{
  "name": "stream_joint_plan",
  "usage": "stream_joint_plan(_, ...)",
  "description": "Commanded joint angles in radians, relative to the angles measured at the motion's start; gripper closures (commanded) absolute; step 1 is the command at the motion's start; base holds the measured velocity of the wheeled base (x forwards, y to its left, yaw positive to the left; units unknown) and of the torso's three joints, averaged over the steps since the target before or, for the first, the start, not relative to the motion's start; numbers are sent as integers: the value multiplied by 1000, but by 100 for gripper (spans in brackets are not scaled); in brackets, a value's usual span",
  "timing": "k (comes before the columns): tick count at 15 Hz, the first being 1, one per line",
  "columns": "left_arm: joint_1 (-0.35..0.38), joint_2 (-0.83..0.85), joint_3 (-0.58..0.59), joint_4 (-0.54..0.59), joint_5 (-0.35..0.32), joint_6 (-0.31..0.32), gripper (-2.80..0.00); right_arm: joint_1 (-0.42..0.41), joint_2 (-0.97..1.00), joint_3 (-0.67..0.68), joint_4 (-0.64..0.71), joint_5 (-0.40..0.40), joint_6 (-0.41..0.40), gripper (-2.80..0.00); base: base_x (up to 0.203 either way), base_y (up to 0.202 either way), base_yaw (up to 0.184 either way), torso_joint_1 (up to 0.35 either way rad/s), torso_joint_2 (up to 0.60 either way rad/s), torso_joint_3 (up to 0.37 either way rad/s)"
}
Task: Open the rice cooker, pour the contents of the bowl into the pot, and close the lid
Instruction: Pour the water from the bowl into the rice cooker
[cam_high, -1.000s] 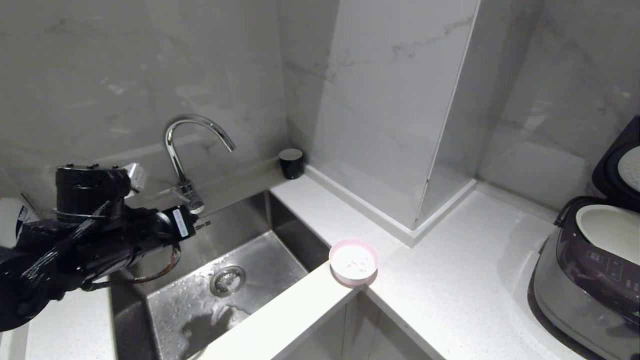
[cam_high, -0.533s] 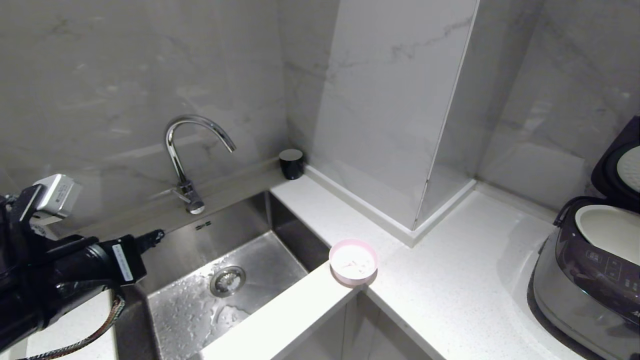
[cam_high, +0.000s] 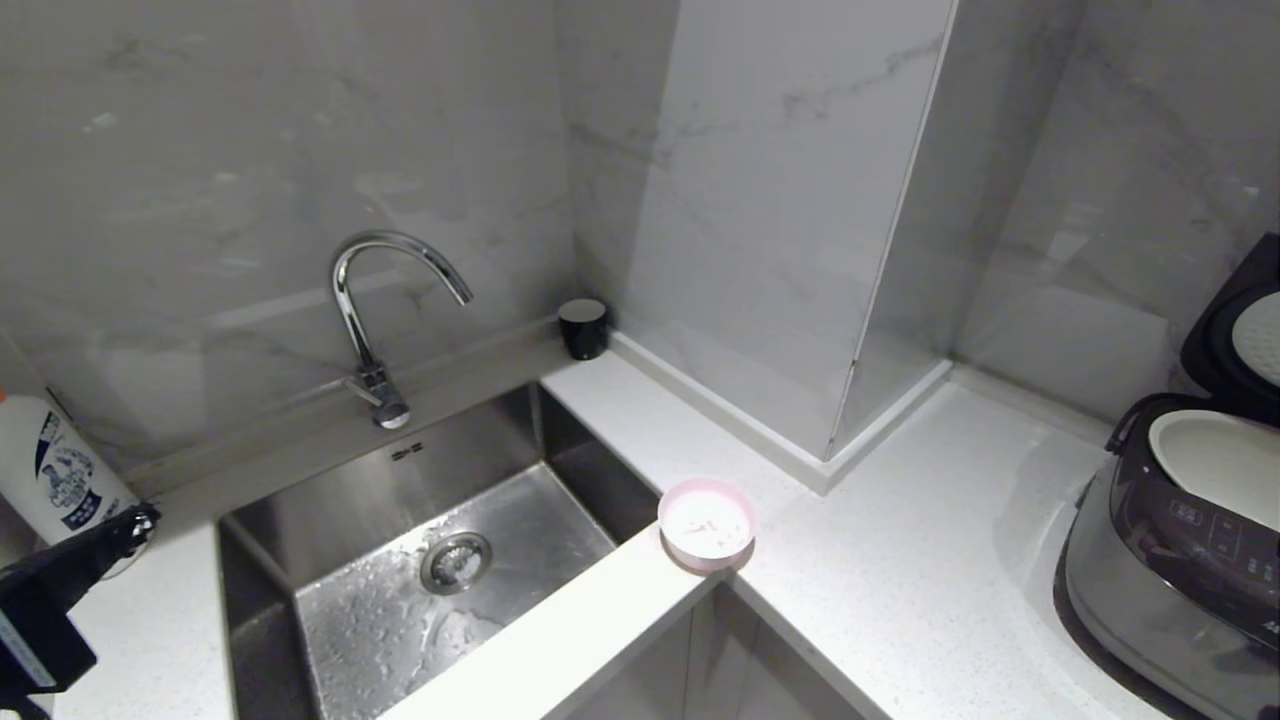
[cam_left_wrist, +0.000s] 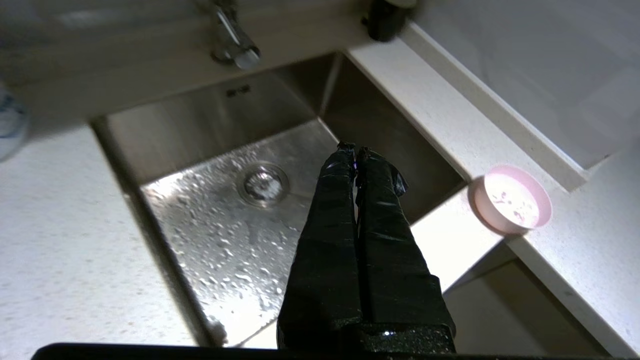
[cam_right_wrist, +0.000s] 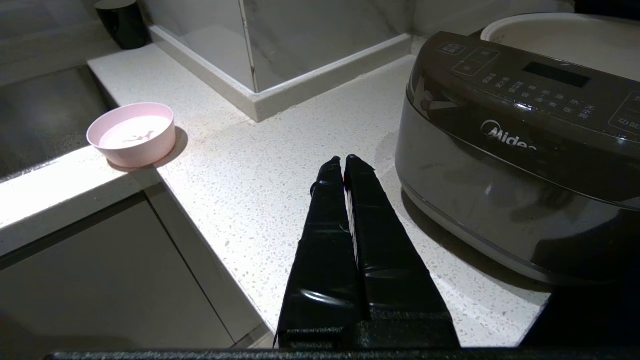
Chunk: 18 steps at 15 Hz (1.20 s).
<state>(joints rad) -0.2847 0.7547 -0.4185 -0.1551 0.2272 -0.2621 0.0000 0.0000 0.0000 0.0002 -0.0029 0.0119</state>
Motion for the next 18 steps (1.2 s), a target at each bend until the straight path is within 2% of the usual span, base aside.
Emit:
stream_joint_plan(1,4,-142,3,26,29,23,0,0,0,0,0,0,0,0,0,0,0,0,0,0)
stream_joint_plan(4,11,-286,22,64,71,102,0,0,0,0,0,0,0,0,0,0,0,0,0,0)
stream_joint_plan(5,31,-317,8,110,75,116,0,0,0,0,0,0,0,0,0,0,0,0,0,0)
stream_joint_plan(8,195,-385,-65,205,70,147,0,0,0,0,0,0,0,0,0,0,0,0,0,0)
stream_joint_plan(11,302,-534,-30,212,57,260,0,0,0,0,0,0,0,0,0,0,0,0,0,0)
stream_joint_plan(12,310,-552,0,175,99,294,0,0,0,0,0,0,0,0,0,0,0,0,0,0)
stream_joint_plan(13,311,-565,27,129,120,303,0,0,0,0,0,0,0,0,0,0,0,0,0,0)
stream_joint_plan(15,307,-582,76,109,123,328,0,0,0,0,0,0,0,0,0,0,0,0,0,0)
stream_joint_plan(16,304,-612,97,109,117,336,0,0,0,0,0,0,-1,0,0,0,0,0,0,0)
stream_joint_plan(18,294,-708,169,113,38,338,0,0,0,0,0,0,-1,0,0,0,0,0,0,0)
